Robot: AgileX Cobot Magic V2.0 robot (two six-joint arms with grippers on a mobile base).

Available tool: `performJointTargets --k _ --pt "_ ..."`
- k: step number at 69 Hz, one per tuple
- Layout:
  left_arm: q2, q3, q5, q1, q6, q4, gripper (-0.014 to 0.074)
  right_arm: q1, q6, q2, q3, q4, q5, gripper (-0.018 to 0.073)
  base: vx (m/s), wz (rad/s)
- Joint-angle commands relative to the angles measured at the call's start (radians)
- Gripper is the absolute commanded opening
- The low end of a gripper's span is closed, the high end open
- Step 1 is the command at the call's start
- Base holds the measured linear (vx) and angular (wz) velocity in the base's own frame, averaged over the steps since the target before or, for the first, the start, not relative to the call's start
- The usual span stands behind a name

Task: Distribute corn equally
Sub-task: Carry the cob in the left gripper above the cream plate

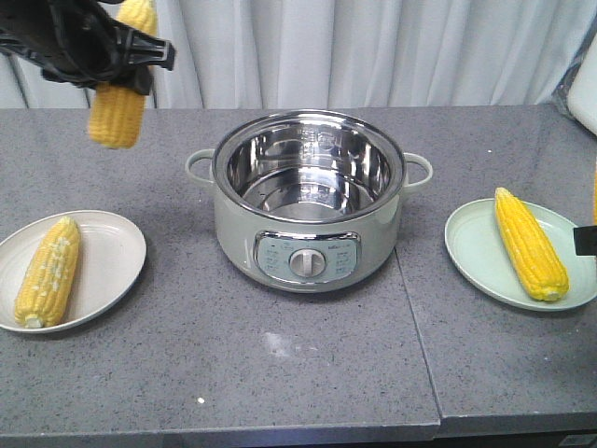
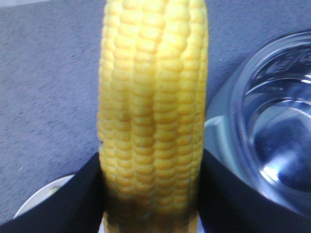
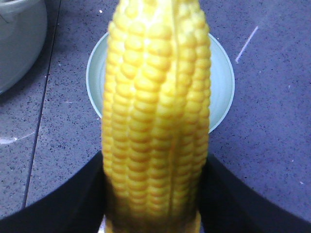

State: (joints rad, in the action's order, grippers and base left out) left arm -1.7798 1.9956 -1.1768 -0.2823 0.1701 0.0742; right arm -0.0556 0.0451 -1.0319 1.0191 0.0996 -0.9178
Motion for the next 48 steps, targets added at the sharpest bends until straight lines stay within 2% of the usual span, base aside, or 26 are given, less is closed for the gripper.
performJointTargets --k 1,19,29,48 --pt "0.096 -0.033 0.047 0.012 0.02 0.023 0.0133 0.008 -0.004 0.017 0.028 0.013 0.056 0.0194 0.0 0.0" --pt "0.271 -0.329 0.131 0.022 0.108 0.151 0.0133 0.008 -0.004 0.017 0.028 0.013 0.056 0.0194 0.0 0.0" --pt "0.357 -0.473 0.127 0.022 0.117 0.152 0.0133 0.008 -0.004 0.017 0.028 0.013 0.056 0.0194 0.0 0.0" --pt "0.536 -0.701 0.222 0.022 0.243 0.15 0.0133 0.008 -0.004 0.017 0.028 0.013 0.056 0.0194 0.0 0.0"
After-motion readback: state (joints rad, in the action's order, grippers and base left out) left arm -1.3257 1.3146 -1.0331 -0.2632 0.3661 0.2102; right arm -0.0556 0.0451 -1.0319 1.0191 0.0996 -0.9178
